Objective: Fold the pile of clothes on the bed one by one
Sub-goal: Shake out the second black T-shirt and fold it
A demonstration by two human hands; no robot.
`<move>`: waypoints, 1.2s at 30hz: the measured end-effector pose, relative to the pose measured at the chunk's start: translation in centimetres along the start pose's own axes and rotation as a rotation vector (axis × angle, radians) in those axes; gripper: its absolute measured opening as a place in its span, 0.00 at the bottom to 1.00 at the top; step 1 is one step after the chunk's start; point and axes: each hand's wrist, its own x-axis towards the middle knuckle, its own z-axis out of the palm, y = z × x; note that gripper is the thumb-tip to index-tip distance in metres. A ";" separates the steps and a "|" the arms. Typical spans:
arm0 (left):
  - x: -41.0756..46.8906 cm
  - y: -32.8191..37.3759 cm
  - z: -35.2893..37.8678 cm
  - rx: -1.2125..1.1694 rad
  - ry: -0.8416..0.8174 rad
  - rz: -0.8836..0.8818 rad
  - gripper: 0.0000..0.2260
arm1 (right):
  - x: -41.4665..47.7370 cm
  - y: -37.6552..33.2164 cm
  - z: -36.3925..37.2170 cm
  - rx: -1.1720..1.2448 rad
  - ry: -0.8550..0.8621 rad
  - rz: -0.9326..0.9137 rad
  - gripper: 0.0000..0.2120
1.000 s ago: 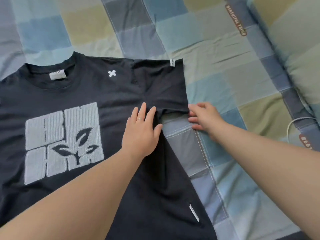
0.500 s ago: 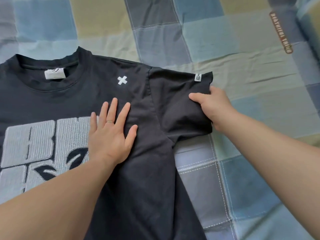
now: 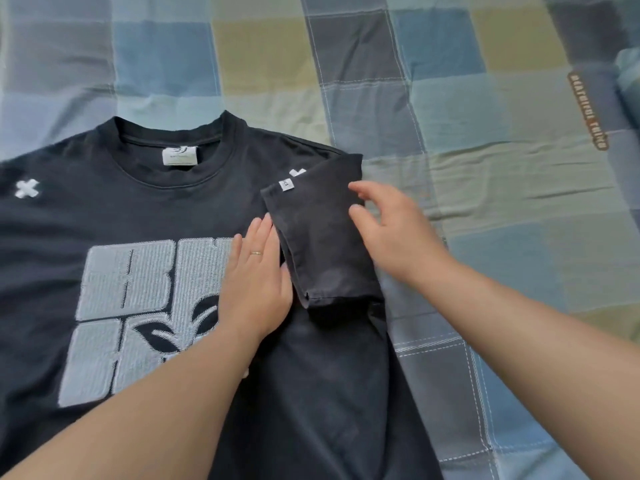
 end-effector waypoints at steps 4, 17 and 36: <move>-2.5 -4.9 -2.0 0.112 0.040 -0.177 0.27 | -0.8 0.3 5.0 -0.463 -0.216 -0.052 0.31; -2.8 -8.3 -1.2 0.176 0.062 -0.107 0.29 | -0.6 0.2 12.3 -0.697 -0.094 -0.099 0.35; -10.7 -34.7 -17.8 0.089 0.144 -0.311 0.25 | -4.6 -23.1 25.3 -0.487 -0.366 0.184 0.33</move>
